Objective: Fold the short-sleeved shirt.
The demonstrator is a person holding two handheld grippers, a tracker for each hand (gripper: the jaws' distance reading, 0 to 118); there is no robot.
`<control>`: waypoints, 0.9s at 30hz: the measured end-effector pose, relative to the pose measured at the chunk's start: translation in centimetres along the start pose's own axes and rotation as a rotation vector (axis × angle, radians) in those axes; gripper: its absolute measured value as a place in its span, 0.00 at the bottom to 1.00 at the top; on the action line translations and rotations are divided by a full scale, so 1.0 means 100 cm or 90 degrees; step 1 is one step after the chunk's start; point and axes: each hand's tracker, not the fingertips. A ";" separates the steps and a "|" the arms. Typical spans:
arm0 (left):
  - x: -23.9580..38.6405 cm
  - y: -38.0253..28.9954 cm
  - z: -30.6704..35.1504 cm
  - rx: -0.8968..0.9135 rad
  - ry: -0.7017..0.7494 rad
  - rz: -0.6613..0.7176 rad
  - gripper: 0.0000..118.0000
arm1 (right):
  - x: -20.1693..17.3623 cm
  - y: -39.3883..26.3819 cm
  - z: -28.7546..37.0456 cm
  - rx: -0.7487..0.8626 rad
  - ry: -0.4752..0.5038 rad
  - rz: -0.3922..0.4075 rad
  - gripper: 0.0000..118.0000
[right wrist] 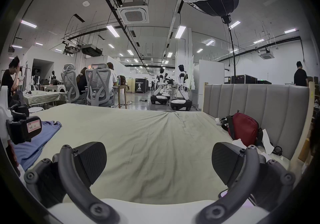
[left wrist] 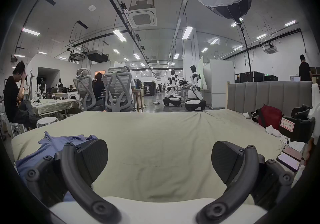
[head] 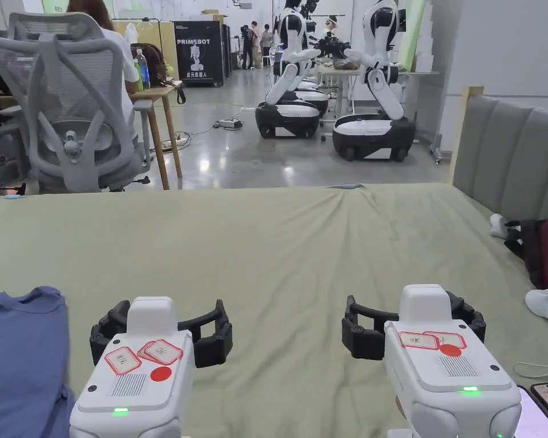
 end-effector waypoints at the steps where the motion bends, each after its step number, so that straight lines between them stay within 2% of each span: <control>1: 0.000 0.000 0.000 -0.001 0.000 0.000 1.00 | 0.000 0.000 0.000 0.000 0.000 0.000 1.00; 27: 0.001 -0.002 0.004 -0.005 0.001 0.002 1.00 | -0.003 -0.003 0.003 -0.002 0.008 0.009 1.00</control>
